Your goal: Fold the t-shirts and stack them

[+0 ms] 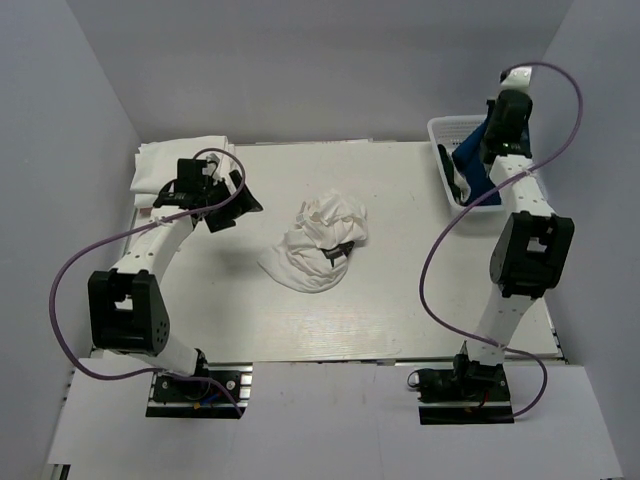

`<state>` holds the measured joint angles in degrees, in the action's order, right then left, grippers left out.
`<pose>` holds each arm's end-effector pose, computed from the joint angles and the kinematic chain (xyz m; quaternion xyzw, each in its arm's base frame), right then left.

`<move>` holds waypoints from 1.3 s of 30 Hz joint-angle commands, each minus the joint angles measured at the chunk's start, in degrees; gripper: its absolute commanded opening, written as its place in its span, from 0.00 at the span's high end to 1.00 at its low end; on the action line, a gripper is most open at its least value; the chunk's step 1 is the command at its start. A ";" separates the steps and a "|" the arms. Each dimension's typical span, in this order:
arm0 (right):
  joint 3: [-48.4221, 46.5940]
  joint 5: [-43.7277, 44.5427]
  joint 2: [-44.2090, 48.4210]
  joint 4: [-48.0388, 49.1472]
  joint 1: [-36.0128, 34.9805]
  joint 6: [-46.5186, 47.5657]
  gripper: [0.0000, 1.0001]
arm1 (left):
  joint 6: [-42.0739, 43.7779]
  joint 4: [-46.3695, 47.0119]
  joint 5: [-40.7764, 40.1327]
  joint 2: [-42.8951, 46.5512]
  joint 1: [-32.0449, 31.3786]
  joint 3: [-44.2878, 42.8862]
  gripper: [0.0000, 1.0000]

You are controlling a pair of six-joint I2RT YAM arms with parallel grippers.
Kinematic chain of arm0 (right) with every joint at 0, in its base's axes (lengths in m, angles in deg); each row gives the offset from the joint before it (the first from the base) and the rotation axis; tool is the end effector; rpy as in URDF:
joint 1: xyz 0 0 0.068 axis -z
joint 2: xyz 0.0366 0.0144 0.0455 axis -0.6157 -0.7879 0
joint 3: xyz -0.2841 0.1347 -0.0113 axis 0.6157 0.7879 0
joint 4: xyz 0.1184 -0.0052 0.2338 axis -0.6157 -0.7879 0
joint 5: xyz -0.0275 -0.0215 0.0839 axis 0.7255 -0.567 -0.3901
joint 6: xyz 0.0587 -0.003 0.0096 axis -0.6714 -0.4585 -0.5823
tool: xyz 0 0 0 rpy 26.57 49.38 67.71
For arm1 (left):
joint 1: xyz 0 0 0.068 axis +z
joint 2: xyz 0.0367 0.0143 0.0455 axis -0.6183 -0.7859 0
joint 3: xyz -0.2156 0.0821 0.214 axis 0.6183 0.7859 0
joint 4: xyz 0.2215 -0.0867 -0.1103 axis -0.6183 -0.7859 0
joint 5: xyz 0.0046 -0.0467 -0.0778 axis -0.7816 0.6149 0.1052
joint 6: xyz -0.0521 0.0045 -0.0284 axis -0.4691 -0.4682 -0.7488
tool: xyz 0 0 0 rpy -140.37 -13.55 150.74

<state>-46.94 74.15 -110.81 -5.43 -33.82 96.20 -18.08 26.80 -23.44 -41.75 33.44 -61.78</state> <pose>0.4822 -0.0526 0.4161 0.0802 0.7153 -0.2508 0.6473 0.3231 -0.0401 0.3067 -0.1472 0.9159 -0.2397 0.2863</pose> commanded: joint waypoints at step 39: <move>14.02 -40.69 9.65 -24.40 -38.55 1.85 0.10 | -7.35 -5.39 -10.68 -17.77 -12.91 -1.09 0.10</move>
<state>-32.56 36.23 -104.12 -36.62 -71.15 95.83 -24.07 19.08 -34.28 -57.81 21.85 -59.72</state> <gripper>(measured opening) 0.905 0.907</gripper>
